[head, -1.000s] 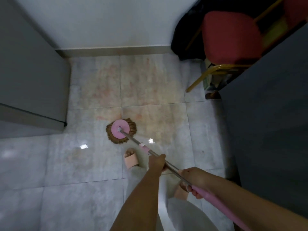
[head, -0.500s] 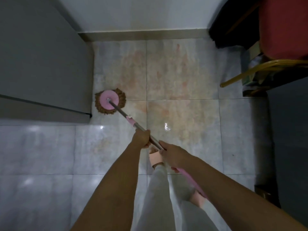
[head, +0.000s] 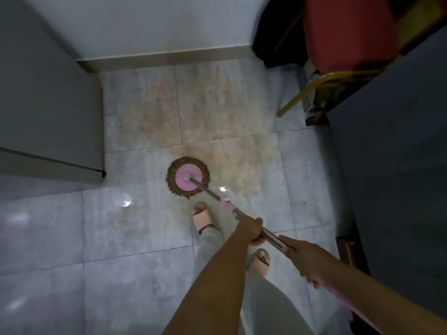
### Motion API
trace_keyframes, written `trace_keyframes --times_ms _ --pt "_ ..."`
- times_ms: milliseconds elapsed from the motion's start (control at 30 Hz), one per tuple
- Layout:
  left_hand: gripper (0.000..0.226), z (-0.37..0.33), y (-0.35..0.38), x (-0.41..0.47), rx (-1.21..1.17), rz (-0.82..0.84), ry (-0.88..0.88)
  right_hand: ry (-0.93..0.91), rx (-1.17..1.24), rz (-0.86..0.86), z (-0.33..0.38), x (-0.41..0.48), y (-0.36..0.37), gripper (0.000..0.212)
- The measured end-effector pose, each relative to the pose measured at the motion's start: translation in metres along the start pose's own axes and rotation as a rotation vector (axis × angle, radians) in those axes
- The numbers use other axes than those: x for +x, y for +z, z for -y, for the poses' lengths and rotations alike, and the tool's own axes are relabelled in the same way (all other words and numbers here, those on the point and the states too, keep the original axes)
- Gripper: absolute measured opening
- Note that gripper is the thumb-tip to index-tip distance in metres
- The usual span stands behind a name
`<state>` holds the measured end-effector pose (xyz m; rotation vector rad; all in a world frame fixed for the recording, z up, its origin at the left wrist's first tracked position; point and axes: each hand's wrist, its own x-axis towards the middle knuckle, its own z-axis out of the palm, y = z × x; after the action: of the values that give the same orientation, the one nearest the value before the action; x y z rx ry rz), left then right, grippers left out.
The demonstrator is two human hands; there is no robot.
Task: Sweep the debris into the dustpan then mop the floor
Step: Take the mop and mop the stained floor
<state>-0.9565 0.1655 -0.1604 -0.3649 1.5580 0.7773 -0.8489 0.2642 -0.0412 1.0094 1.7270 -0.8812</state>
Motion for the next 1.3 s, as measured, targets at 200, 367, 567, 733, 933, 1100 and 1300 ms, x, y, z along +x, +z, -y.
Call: trace_keyframes --times_ms 200,367,567,733,933,1100,1300 --pt "0.041 0.024 0.051 -0.016 0.08 0.02 0.045 0.04 0.04 0.012 -0.041 -0.031 0.0 0.045" --pt "0.029 0.018 0.004 0.0 -0.019 -0.08 0.068 0.023 0.135 0.038 -0.001 0.0 0.008 0.043" --pt "0.034 -0.017 -0.132 0.056 -0.064 -0.278 0.099 -0.194 0.11 0.063 0.118 0.084 0.021 0.036" --pt "0.029 -0.059 -0.267 0.114 -0.172 -0.368 0.086 -0.336 0.106 0.079 0.248 0.172 0.039 0.038" --pt "0.025 -0.106 -0.352 0.149 -0.153 -0.411 0.124 -0.327 0.157 0.104 0.338 0.221 0.029 0.043" --pt "0.031 -0.116 -0.328 0.154 -0.173 -0.424 0.136 -0.29 0.139 0.07 0.324 0.217 0.007 0.046" --pt "0.036 -0.096 -0.247 0.135 -0.096 -0.345 0.106 -0.273 0.096 0.026 0.24 0.179 0.005 0.032"
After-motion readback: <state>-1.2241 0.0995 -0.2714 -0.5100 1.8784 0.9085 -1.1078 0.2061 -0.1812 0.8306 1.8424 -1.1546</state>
